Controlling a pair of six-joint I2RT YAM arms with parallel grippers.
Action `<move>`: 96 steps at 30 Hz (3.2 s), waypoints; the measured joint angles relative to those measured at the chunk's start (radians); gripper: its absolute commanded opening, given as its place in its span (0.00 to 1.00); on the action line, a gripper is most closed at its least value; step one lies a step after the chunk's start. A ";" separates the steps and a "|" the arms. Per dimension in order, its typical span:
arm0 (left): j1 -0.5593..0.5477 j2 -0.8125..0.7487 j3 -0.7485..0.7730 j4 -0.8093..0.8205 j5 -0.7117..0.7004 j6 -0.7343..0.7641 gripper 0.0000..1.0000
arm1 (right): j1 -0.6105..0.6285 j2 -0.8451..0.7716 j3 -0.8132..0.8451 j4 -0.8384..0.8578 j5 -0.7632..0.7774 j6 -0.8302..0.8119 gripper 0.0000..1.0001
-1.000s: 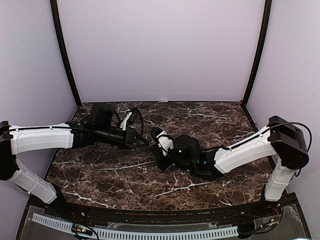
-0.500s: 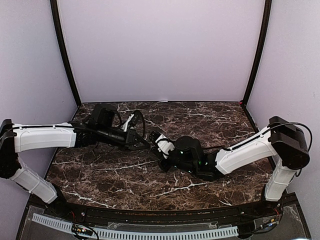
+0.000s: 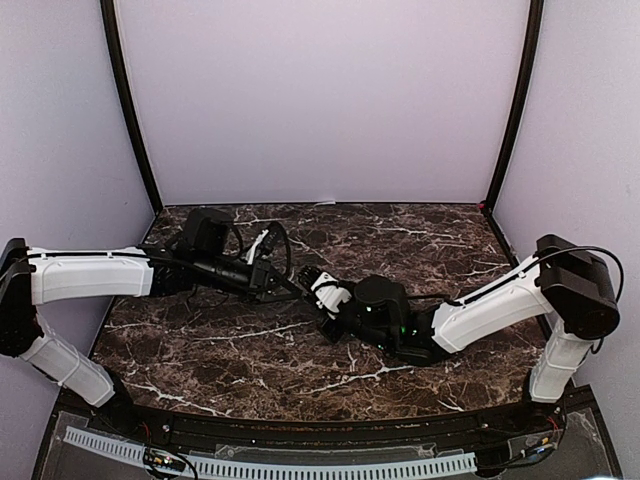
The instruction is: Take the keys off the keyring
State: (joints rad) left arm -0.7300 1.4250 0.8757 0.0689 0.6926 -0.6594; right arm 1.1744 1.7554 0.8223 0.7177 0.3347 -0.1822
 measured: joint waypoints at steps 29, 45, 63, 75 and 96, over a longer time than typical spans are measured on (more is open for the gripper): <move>-0.012 -0.199 -0.076 -0.096 -0.105 0.137 0.32 | -0.016 -0.046 0.011 0.075 -0.099 0.008 0.00; -0.098 -0.306 -0.140 0.010 -0.292 0.181 0.31 | -0.016 -0.049 0.103 -0.180 -0.054 0.212 0.00; -0.163 -0.182 -0.105 0.108 -0.504 0.179 0.27 | -0.016 -0.049 0.132 -0.255 -0.045 0.293 0.00; -0.201 -0.076 -0.030 0.076 -0.594 0.280 0.28 | -0.019 -0.049 0.150 -0.291 -0.029 0.309 0.00; -0.244 -0.056 0.022 -0.034 -0.737 0.349 0.04 | -0.019 -0.049 0.170 -0.312 -0.025 0.311 0.00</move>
State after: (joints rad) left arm -0.9737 1.3689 0.8974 0.0349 -0.0441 -0.3103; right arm 1.1557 1.7061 0.9920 0.4057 0.3099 0.1291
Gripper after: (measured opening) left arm 0.107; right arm 0.018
